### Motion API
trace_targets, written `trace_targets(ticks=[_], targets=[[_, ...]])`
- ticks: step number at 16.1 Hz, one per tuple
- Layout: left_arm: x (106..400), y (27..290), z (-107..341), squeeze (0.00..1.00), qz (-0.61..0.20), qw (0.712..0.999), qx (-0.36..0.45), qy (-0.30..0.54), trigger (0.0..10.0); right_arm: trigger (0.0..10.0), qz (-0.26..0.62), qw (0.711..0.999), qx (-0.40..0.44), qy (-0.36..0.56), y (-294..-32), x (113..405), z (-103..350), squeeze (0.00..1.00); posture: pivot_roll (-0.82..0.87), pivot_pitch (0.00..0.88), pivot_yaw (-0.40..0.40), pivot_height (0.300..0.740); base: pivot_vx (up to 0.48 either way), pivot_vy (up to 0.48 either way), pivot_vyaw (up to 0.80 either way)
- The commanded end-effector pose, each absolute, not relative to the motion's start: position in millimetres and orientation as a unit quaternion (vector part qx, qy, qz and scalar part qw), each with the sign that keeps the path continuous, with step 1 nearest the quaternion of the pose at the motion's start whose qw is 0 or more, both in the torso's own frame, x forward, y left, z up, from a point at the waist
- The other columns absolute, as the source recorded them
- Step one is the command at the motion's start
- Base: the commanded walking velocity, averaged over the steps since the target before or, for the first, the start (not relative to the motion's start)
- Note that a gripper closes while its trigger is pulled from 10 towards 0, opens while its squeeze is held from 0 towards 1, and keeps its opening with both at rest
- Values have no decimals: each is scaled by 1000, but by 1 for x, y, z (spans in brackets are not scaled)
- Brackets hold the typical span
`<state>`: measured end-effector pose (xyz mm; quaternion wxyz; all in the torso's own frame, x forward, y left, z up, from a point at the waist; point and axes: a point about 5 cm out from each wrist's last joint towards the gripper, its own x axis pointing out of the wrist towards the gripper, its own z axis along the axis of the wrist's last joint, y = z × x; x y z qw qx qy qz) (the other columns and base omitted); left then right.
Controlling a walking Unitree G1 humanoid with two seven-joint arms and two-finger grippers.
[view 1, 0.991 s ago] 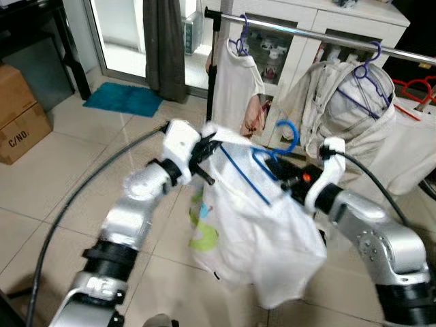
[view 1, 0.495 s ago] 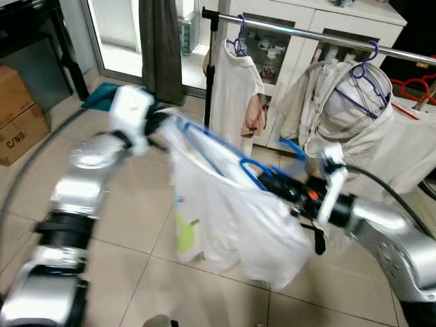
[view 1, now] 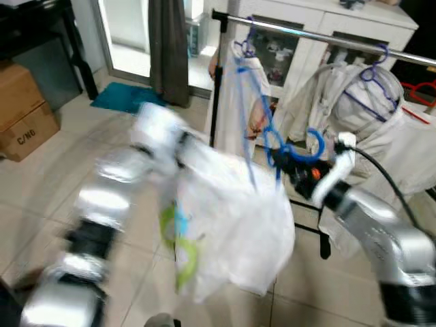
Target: Hang hanger
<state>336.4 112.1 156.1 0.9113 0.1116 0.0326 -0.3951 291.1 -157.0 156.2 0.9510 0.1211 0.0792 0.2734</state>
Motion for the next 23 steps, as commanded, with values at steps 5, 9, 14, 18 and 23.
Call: trace_targets(ticks=[5,9,14,18,23], targets=[[313,77,147,0,-455,885,88,43,0,10000,61,983,129,112,-190,309,135,0,-59,0,-62,740,0,0,0],[309,141,120,0,-235,968,8,90,10000,10000,7,980,54,191,-196,270,85,0,-59,0,-73,740,0,0,-600],[295,154,102,0,-183,978,2,100,10000,10000,-15,980,61,188,-188,259,80,0,-70,0,-62,740,0,0,-800],[304,160,111,0,-99,994,20,48,10000,10000,-40,985,43,164,-186,261,86,0,-58,0,-52,740,0,0,-800],[308,164,115,0,-86,995,29,33,10000,10000,-62,988,84,113,-186,264,95,0,-49,0,-31,740,0,0,-320]])
